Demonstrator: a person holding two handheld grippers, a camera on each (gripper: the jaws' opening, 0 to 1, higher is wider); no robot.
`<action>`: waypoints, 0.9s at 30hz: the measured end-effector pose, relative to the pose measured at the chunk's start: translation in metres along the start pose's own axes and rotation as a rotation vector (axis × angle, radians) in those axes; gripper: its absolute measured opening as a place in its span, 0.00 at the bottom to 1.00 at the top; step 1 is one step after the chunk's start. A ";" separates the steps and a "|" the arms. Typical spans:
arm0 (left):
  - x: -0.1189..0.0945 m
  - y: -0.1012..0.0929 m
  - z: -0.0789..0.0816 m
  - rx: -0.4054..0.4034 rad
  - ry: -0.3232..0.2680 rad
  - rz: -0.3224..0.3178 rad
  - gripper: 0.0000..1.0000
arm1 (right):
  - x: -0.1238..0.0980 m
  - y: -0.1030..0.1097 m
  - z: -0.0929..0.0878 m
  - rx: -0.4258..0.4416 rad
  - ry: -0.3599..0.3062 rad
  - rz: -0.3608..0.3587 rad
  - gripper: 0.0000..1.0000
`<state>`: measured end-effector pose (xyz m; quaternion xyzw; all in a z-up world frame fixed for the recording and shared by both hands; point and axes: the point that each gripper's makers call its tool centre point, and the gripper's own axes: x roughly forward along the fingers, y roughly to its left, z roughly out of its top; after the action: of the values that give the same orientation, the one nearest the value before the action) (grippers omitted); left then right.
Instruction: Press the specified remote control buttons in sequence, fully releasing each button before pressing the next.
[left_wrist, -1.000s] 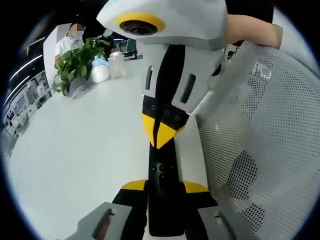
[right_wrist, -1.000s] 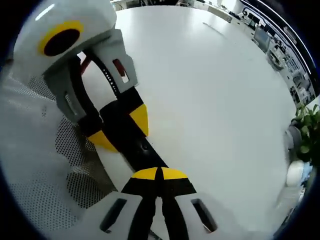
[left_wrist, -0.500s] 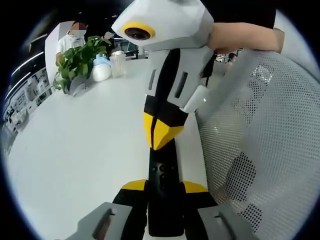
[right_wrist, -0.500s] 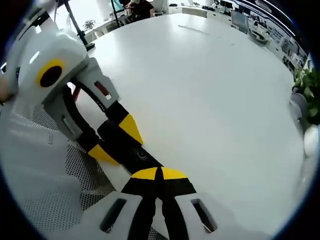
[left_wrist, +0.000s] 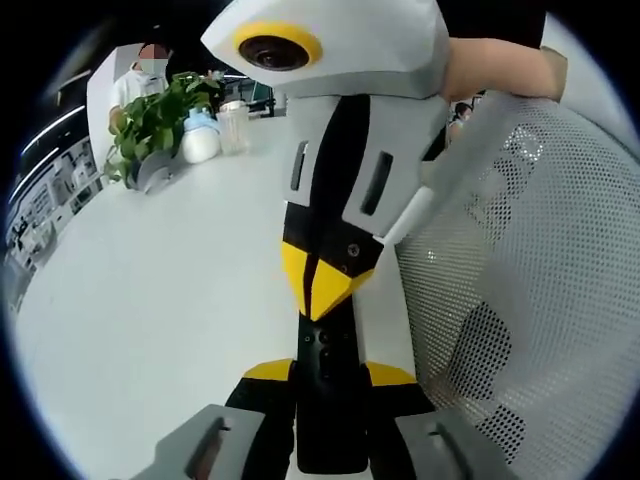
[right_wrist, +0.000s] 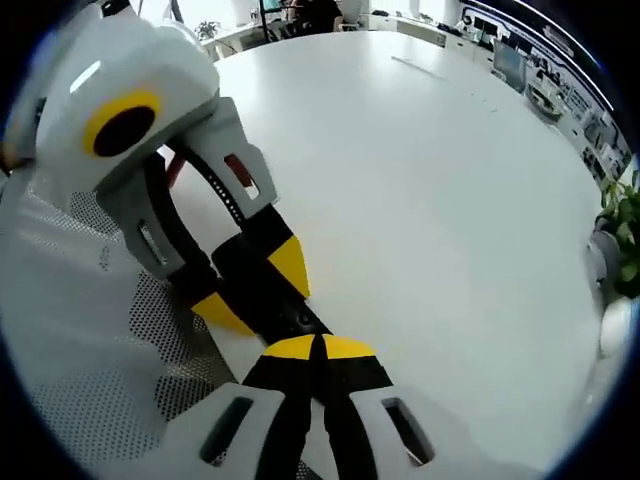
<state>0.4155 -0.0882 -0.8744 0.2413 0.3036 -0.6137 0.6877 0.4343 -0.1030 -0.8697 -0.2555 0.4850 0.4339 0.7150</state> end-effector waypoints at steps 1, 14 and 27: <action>0.000 0.000 0.000 0.000 0.000 0.000 0.25 | 0.000 0.000 0.000 -0.001 0.002 0.000 0.00; 0.000 0.001 0.000 -0.003 -0.005 0.001 0.25 | -0.002 -0.003 -0.001 0.164 -0.068 0.044 0.00; 0.000 0.001 0.000 0.002 -0.011 -0.008 0.25 | -0.006 0.010 -0.008 0.128 -0.023 0.070 0.00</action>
<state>0.4163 -0.0882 -0.8740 0.2376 0.3000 -0.6179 0.6868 0.4211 -0.1068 -0.8670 -0.1870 0.5124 0.4297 0.7196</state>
